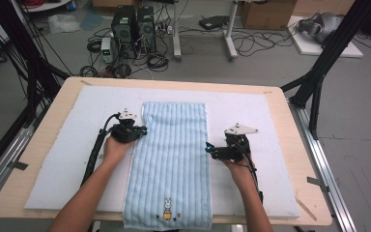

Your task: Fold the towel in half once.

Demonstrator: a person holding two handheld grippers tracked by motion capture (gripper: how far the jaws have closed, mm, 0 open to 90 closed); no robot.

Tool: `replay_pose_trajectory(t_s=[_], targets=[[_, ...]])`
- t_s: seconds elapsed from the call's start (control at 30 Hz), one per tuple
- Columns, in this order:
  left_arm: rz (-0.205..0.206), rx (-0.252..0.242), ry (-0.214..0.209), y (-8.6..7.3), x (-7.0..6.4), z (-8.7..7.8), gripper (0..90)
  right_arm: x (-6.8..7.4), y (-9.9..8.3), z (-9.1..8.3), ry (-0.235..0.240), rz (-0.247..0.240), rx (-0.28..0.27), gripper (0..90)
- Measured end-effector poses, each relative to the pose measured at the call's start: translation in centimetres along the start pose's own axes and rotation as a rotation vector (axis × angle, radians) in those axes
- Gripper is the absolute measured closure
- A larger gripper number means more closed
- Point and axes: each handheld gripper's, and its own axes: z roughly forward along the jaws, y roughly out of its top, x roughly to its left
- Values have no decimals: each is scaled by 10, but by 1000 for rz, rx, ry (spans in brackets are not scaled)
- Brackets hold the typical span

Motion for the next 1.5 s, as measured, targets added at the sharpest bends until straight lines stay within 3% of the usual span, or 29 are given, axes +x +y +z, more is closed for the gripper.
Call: replay_pose_trajectory(t_s=[0.07,0.23,0.4,0.53,0.6,0.7,0.83,0.97,1.1,1.23,1.4,1.5], targets=[[0,0,-4,0,1,0,854,-2,4,9,-1,21,4,112],[-72,-16,-32,-1,7,-1,853,-6,16,37,-21,65,84,115],[-75,-16,-39,-1,8,-1,853,-9,28,58,-51,50,127,202],[-83,-19,-45,-2,9,-1,852,-11,30,70,-74,77,178,279],[-88,-21,-48,-2,9,-1,853,-12,29,75,-51,100,207,364],[-89,-18,-49,-2,10,-1,854,-10,29,76,-84,79,217,461],[-90,-15,-47,-2,9,-1,858,-11,30,72,-77,78,230,708],[-117,-20,-50,-2,13,-2,861,-11,29,73,-29,86,224,836],[-151,-49,-43,0,16,-2,862,-11,31,75,-57,64,203,864],[-199,-120,-65,3,21,-9,863,-15,33,71,-66,100,124,867],[-176,-112,-95,3,21,-16,862,-10,33,64,-41,65,127,866],[-163,-133,-106,2,19,-23,862,-6,33,57,-27,58,105,865]])
